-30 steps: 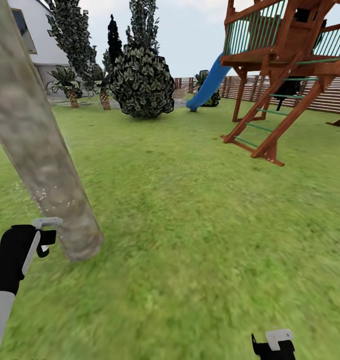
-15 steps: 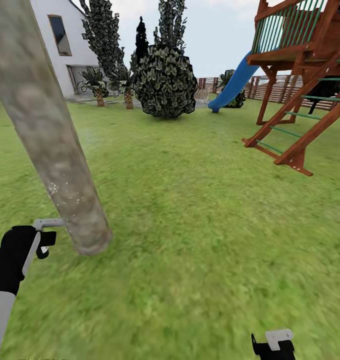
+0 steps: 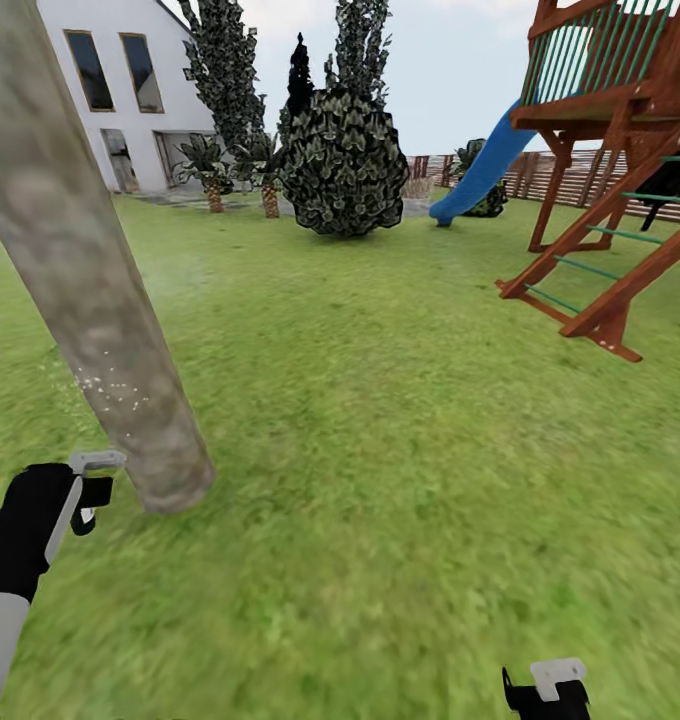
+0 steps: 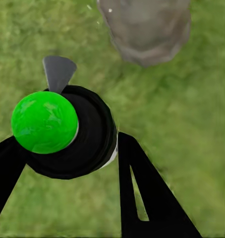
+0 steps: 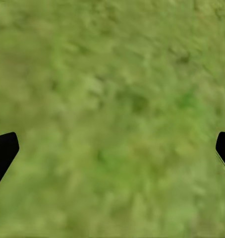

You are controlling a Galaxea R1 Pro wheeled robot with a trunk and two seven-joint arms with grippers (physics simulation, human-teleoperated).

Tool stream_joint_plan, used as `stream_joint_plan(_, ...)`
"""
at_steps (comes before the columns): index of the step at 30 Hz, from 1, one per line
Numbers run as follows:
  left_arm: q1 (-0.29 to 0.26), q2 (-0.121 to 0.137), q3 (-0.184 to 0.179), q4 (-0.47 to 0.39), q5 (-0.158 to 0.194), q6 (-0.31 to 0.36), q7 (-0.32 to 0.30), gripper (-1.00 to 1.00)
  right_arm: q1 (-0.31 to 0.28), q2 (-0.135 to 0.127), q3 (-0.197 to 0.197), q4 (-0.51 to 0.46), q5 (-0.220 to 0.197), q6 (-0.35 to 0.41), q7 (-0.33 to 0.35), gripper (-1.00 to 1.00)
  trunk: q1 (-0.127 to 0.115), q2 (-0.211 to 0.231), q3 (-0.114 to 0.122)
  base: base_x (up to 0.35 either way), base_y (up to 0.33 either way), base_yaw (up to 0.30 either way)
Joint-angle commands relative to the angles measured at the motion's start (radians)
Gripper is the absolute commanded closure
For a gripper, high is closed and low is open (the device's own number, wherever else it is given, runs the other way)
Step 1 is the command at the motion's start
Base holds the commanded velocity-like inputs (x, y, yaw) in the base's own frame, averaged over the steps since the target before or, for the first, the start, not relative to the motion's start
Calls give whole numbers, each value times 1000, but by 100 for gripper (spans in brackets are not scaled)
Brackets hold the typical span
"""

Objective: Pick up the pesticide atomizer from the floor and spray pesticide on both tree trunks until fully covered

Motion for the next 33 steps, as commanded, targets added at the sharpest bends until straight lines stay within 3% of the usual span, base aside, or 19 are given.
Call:
stream_joint_plan(1, 5, 2, 0, 26, -8, 0, 5, 100, -1, 0, -5, 2, 11, -3, -5, -100, 0, 0, -1, 120, -254, 276)
stream_joint_plan(5, 12, -5, -8, 54, -5, -4, 4, 100, -1, 0, -5, 2, 11, -3, -5, -100, 0, 0, -1, 120, -254, 277)
stream_joint_plan(7, 14, -24, -8, 58, -5, -5, 4, 100, -1, 0, -5, 2, 11, -3, -5, -100, 0, 0, -1, 122, -254, 277)
stream_joint_plan(10, 63, -34, -8, 79, -1, -13, 5, 100, -1, 1, -5, 2, 11, -3, -5, -100, 0, 0, -1, 123, -254, 196)
stream_joint_plan(15, 126, -66, -6, 111, -2, -172, 11, 100, -1, 1, -5, 2, 11, -3, -5, -100, 0, 0, -1, 129, -254, 21)
stream_joint_plan(21, 149, -97, -2, 115, -1, -246, 12, 100, -1, 2, -5, 3, 12, -3, -5, -100, 0, 0, -1, 168, -245, 1)
stream_joint_plan(26, 169, -101, 2, 115, 0, -257, 55, 100, -1, 1, -4, 3, 12, -3, -5, -100, 0, 0, -1, 187, -229, 0)
stream_joint_plan(27, 185, -101, 21, 116, 5, -280, 66, 100, -1, 1, -5, 3, 12, -3, -5, -100, 0, 0, -1, 258, -151, 0)
stream_joint_plan(29, 190, -101, 35, 116, 7, -319, 69, 100, -1, 0, -5, 3, 12, -3, -5, -100, 0, 0, -1, 306, -61, 0)
stream_joint_plan(33, 194, -110, 40, 117, 6, -336, 70, 100, -1, 1, -5, 3, 12, -3, -5, -100, 0, 0, -1, 333, -10, 0)
